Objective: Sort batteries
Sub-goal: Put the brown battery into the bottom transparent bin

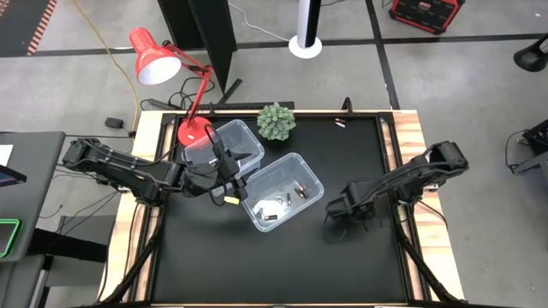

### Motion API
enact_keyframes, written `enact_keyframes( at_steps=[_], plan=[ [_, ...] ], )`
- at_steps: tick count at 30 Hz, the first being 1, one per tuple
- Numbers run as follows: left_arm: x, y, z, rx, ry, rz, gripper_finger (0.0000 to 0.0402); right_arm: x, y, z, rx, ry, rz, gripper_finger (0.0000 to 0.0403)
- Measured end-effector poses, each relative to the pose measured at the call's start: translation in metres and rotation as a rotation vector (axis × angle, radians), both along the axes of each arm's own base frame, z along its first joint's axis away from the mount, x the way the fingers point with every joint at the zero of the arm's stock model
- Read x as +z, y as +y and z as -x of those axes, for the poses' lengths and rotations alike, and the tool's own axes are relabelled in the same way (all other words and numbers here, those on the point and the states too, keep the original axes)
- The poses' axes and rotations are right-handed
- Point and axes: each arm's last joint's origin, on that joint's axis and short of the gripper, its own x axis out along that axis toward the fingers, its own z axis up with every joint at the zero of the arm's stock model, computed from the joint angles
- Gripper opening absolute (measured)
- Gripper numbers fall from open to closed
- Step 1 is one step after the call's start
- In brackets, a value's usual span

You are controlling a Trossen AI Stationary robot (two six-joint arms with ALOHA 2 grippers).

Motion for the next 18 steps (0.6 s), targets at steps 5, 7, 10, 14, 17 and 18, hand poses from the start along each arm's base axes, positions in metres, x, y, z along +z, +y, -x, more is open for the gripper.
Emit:
enact_keyframes(
  at_steps=[5, 7, 10, 14, 17, 18],
  plan=[
    [0.0, 0.0, 0.0, -0.002, 0.005, -0.006, 0.0219, -0.013, 0.001, -0.003, 0.023, 0.076, 0.013, 0.016],
    [0.0, 0.0, 0.0, -0.002, 0.005, -0.007, 0.0219, -0.016, 0.003, -0.003, 0.037, 0.092, 0.014, 0.016],
    [0.0, 0.0, 0.0, -0.005, 0.015, -0.021, 0.0219, -0.02, 0.006, -0.004, 0.058, 0.104, 0.016, 0.0159],
    [0.0, 0.0, 0.0, -0.006, 0.018, -0.025, 0.0219, -0.026, 0.008, -0.004, 0.062, 0.133, 0.029, 0.0159],
    [0.0, 0.0, 0.0, -0.007, 0.019, -0.028, 0.0219, -0.033, 0.009, -0.006, 0.064, 0.154, 0.041, 0.0159],
    [0.0, 0.0, 0.0, -0.007, 0.02, -0.028, 0.0219, -0.035, 0.009, -0.006, 0.063, 0.158, 0.05, 0.0159]
  ],
)
